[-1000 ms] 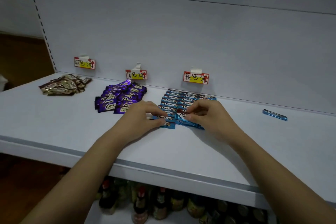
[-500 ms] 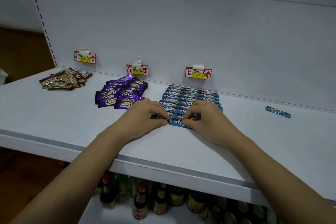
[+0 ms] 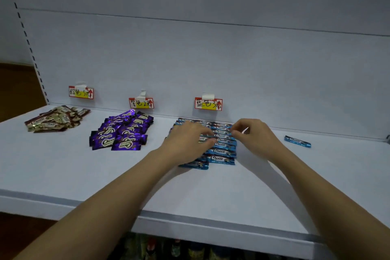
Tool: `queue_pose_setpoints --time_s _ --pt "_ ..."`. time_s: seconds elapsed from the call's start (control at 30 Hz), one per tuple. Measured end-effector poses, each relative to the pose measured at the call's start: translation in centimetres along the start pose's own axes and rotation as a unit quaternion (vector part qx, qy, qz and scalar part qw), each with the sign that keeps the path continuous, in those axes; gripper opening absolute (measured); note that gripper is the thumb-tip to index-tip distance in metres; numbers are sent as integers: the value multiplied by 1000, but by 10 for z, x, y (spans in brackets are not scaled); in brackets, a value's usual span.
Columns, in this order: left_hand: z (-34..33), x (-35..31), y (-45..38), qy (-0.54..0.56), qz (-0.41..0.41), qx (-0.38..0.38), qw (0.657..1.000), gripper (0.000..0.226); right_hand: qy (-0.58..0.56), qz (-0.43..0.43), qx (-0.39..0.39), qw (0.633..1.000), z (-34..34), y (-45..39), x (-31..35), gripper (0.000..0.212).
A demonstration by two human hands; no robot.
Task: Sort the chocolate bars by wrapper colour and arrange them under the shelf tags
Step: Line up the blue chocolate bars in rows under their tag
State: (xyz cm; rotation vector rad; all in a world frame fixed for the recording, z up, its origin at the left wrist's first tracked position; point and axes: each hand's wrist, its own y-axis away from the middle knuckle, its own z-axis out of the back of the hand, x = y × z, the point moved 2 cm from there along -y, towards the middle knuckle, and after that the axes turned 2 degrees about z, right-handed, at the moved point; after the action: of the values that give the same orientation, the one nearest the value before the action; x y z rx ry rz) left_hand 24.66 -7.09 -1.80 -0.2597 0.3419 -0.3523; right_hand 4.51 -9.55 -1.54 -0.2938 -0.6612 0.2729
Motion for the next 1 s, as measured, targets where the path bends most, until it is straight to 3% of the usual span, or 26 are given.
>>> queue_pose_setpoints --time_s 0.3,0.4,0.57,0.7,1.0 --pt "-59 -89 -79 -6 -36 89 995 51 75 -161 -117 977 93 7 -132 17" --pt "-79 -111 -103 -10 -43 95 994 52 56 -212 -104 970 101 10 -157 20" --pt "-105 -137 -129 -31 -47 122 991 52 110 -209 -25 971 89 3 -160 18" --pt "-114 -143 -135 -32 -51 123 991 51 78 -192 -51 977 89 2 -158 6" --pt "-84 -122 -115 -15 -43 86 995 50 -17 -148 -101 984 95 5 -141 8"
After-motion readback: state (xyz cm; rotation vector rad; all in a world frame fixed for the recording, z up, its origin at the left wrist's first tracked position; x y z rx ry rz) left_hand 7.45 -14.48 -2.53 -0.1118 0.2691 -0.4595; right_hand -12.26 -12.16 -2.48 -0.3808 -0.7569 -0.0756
